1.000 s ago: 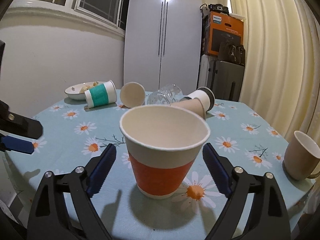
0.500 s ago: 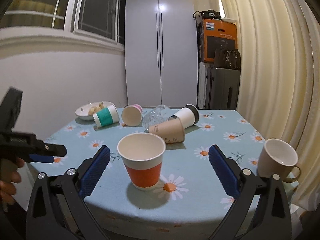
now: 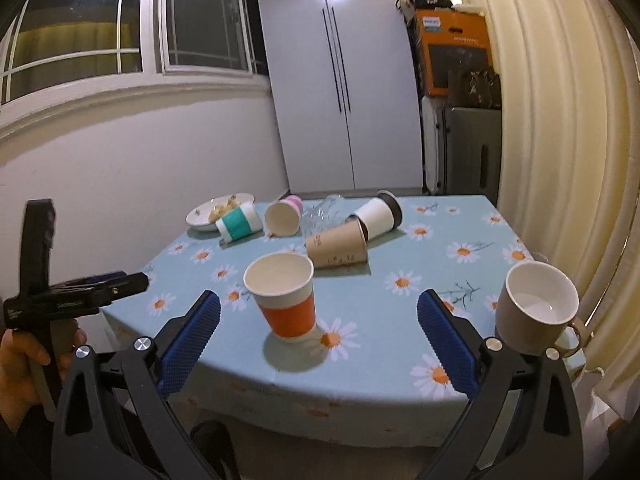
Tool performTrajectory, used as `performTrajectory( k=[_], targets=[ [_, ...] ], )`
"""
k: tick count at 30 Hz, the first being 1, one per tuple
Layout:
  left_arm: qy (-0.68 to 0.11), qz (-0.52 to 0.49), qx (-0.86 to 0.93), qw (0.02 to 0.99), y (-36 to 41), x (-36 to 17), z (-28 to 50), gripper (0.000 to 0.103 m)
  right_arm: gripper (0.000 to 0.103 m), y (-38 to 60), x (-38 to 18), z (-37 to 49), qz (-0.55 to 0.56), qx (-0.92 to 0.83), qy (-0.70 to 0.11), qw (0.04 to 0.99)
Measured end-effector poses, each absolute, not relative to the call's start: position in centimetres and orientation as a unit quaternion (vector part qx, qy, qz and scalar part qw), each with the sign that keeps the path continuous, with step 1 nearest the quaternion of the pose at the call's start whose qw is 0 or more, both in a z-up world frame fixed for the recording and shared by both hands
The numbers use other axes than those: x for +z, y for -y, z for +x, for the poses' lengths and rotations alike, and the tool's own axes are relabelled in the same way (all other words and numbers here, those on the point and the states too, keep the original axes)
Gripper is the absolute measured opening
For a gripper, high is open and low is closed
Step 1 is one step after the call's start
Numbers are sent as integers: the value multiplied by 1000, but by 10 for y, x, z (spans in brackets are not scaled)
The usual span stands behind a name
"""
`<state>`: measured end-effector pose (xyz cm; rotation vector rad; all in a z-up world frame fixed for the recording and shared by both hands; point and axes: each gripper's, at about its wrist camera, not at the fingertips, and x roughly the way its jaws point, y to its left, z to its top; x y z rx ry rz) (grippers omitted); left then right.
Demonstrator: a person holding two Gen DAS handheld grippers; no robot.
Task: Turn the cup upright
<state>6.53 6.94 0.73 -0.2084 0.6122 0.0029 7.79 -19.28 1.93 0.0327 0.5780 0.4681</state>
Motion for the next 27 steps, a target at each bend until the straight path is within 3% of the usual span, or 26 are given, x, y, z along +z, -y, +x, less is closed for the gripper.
performTrajectory(
  k=[13,27],
  targets=[
    [-265,-50,-42,962,-20,12,10,96,98,207,21,57,-3,235,-298,925],
    [-268,-34,-37,962,-6,9,6,96,98,206,21,38,-22,230,-291,928]
  ],
)
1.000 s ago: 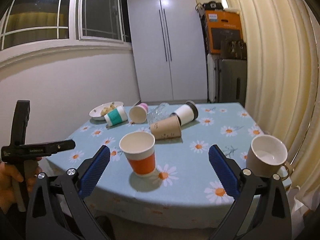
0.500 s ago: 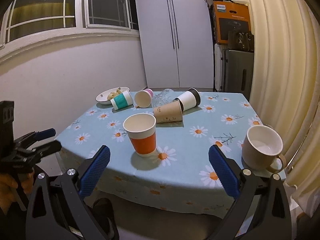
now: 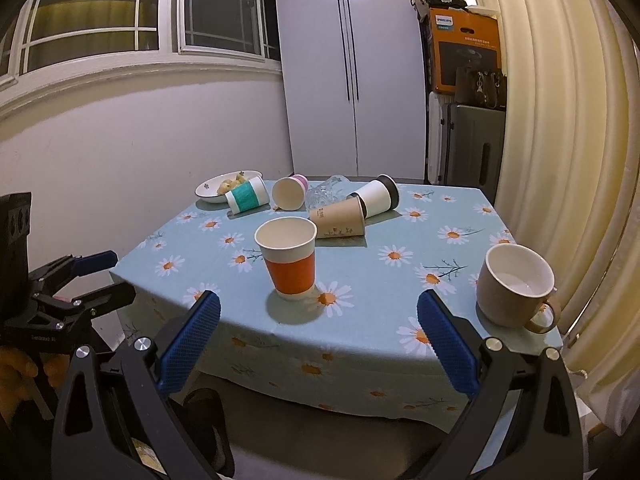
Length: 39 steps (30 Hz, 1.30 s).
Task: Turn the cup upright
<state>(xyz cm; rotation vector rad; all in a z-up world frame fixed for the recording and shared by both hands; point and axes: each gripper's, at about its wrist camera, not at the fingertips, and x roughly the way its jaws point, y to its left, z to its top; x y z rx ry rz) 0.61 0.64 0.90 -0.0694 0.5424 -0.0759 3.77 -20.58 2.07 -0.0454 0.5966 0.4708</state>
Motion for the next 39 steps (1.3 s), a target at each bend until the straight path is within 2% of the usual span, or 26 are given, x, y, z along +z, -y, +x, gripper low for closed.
performTrajectory(
  k=[39],
  targets=[
    [-283,-31,-40,958,-4,4,10,96,98,201,13,44,-38,205,-302,930]
  ],
)
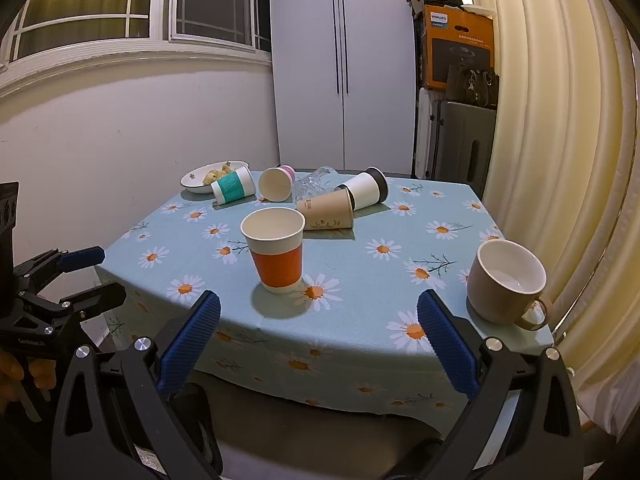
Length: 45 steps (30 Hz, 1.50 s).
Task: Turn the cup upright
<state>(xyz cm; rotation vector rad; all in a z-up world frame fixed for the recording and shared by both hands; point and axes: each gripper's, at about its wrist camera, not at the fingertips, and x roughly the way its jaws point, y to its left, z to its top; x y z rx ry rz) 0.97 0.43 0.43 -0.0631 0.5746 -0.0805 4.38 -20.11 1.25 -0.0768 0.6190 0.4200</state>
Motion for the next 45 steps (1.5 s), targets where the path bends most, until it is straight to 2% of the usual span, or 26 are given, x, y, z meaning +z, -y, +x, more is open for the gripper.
performTrajectory(
  k=[45],
  targets=[
    [-292,-29,-38,955,-3,2,13,96,98,199,9,46,-48,202,-310,928]
  ],
)
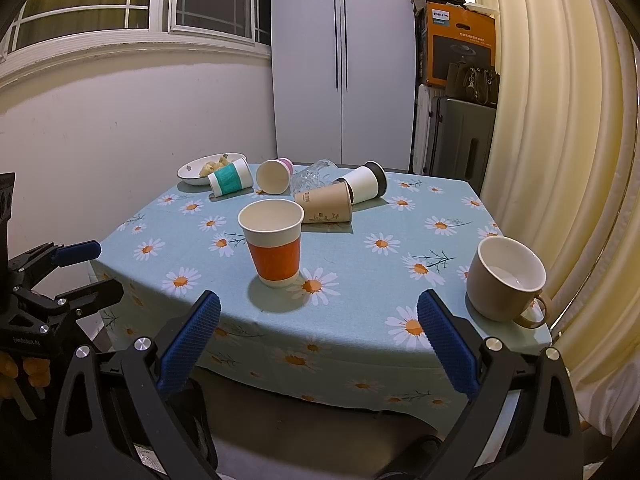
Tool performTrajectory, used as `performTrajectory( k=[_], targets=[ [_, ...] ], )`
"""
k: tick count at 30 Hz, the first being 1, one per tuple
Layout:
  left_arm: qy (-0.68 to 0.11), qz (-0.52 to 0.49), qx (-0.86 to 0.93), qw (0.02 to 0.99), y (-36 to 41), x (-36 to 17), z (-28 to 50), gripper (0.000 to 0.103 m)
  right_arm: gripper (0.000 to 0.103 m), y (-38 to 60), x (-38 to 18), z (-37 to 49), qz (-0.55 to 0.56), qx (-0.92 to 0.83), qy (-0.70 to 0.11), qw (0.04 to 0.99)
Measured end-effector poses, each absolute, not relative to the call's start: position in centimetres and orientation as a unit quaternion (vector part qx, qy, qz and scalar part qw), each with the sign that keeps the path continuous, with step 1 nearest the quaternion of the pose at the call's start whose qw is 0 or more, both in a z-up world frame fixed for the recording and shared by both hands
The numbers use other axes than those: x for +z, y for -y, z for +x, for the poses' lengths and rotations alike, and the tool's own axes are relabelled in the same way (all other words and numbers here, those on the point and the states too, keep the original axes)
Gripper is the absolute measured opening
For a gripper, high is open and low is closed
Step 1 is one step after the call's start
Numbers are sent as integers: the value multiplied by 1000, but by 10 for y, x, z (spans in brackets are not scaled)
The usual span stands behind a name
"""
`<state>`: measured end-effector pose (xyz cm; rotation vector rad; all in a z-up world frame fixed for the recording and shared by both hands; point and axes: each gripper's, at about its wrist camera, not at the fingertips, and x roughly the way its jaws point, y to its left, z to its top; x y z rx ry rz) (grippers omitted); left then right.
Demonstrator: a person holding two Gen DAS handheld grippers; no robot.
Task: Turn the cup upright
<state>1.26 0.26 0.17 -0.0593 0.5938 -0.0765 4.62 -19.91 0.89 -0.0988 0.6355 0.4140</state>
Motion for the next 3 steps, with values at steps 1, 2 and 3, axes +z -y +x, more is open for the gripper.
performTrajectory(
  k=[1,2,3],
  targets=[
    [-293,-29,-38,955,-3,1,13,96,98,199,9,46,-49,202,-310,928],
    [-293,-29,-38,955,-3,1,13,96,98,199,8,46,-49,201,-311,928],
    [-294,-29,-38,955,-3,1,13,96,98,199,8,47,-49,201,-311,927]
  ],
)
